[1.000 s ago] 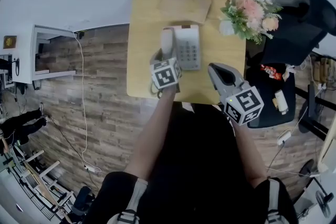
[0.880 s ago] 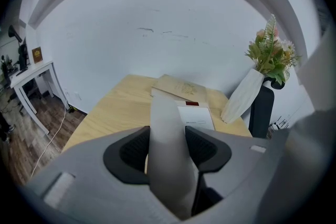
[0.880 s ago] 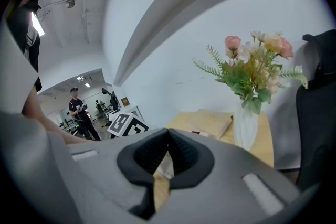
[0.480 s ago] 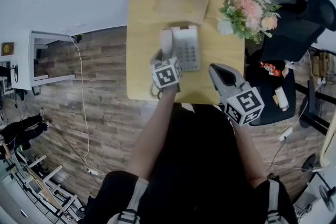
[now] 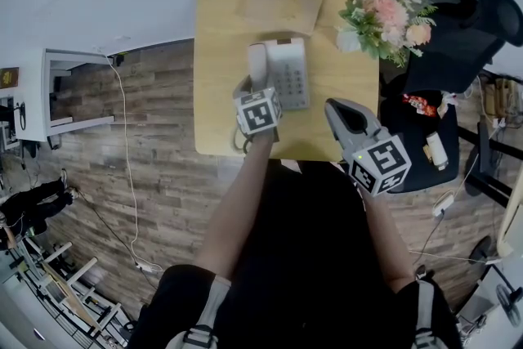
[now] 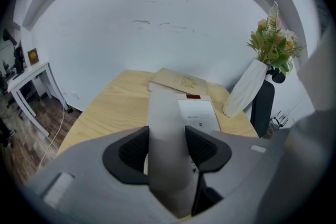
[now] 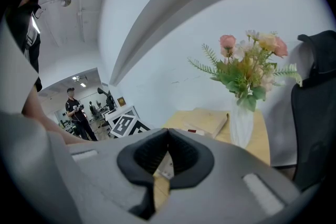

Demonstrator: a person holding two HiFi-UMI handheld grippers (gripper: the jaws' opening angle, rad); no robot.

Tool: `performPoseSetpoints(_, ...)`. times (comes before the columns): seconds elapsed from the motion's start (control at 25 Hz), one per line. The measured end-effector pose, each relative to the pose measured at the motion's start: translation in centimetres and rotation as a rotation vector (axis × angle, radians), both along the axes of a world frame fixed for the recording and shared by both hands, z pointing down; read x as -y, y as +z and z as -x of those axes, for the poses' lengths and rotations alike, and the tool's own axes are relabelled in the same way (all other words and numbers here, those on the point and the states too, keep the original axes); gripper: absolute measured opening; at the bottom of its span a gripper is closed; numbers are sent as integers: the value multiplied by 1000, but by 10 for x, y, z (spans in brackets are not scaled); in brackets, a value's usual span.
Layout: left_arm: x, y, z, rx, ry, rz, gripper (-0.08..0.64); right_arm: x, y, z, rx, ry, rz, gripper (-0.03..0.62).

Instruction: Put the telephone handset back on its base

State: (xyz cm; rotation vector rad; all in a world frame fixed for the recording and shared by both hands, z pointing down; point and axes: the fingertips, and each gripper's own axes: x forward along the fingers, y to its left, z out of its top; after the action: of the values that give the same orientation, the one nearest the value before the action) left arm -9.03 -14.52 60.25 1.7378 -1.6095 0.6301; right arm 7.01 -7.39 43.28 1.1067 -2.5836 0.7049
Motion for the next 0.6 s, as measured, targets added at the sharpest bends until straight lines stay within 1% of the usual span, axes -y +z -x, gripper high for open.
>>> performPoseSetpoints(0.32, 3, 6, 3, 26, 11, -5, 222, 1, 1, -3, -4, 11, 1, 3)
performPoseSetpoints(0.6, 2, 8, 2, 38, 28, 10, 224, 2, 2, -1, -8, 12, 3, 3)
